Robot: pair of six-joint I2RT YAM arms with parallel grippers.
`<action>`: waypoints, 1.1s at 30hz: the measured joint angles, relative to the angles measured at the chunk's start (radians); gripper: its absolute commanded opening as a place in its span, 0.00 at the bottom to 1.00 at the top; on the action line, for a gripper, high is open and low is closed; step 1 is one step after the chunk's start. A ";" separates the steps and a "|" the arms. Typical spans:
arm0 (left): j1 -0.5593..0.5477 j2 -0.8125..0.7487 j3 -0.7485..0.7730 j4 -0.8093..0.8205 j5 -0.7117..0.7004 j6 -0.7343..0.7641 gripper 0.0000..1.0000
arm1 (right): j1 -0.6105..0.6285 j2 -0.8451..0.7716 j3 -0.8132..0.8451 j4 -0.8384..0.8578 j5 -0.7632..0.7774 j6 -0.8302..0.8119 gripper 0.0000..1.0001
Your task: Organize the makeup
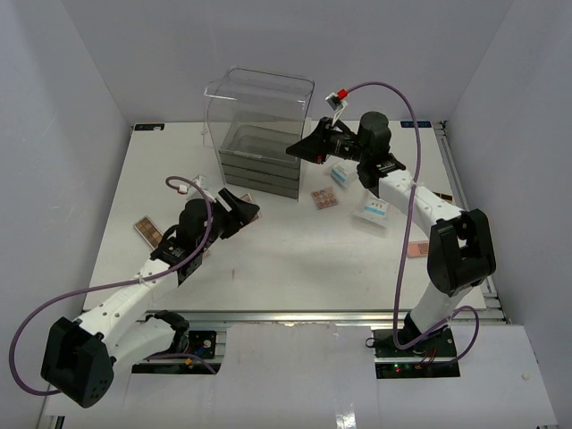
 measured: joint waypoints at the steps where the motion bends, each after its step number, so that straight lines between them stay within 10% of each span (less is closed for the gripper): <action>1: 0.000 -0.002 -0.018 0.043 0.002 -0.015 0.11 | 0.000 -0.001 0.000 0.001 -0.002 0.004 0.14; 20: 0.045 0.185 -0.137 0.655 -0.044 -0.227 0.11 | -0.004 -0.001 0.061 0.044 -0.038 0.168 0.13; 33: 0.094 0.478 0.101 0.794 0.014 -0.318 0.12 | -0.005 -0.001 0.062 0.072 -0.044 0.232 0.12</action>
